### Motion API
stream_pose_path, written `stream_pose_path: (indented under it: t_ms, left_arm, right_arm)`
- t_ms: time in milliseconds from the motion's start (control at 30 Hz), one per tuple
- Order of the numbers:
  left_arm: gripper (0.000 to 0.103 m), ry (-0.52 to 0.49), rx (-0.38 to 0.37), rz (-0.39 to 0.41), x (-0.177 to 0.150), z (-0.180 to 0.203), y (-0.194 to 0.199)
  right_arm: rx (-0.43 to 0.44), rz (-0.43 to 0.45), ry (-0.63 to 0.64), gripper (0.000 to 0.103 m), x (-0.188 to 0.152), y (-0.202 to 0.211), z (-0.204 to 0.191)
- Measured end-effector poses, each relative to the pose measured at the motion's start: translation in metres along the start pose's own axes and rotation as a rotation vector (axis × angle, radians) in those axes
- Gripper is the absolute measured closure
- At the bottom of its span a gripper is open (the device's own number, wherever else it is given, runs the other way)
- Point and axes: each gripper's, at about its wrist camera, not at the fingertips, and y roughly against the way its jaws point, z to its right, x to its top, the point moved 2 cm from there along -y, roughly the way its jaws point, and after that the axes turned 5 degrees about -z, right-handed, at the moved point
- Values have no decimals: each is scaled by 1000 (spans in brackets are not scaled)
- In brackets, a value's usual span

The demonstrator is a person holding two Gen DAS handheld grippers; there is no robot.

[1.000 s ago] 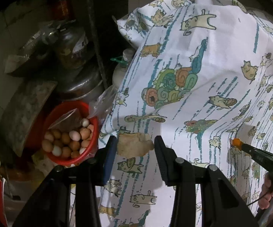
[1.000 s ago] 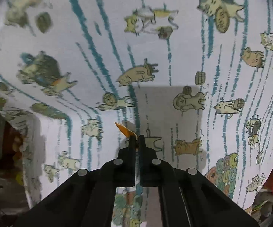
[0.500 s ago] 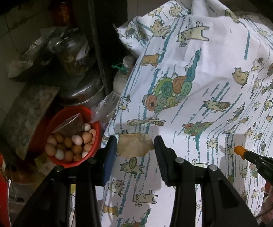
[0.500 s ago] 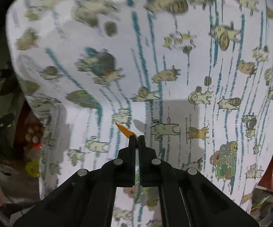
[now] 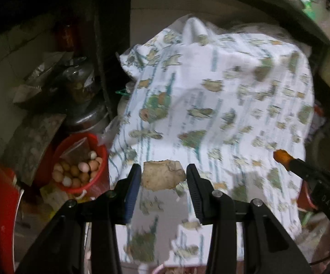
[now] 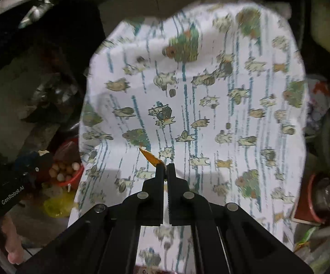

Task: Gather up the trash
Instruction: 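Carry the beige crumb and orange piece over the pink basket with both tools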

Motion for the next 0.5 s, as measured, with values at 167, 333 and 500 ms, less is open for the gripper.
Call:
stream_pose_path:
  t_ms: [167,333,500]
  left_arm:
    - [64,-42,14,18,-32,15,43]
    - [64,-48,-16,22,-62,24,72]
    - [64,-37,-26,22,-86,28,81]
  right_arm:
    - [32,58,-17,100,-30,60,0]
    - [52,100,-41,100,-62,105,-4]
    - [73,107,-39,100,-91,126,-8]
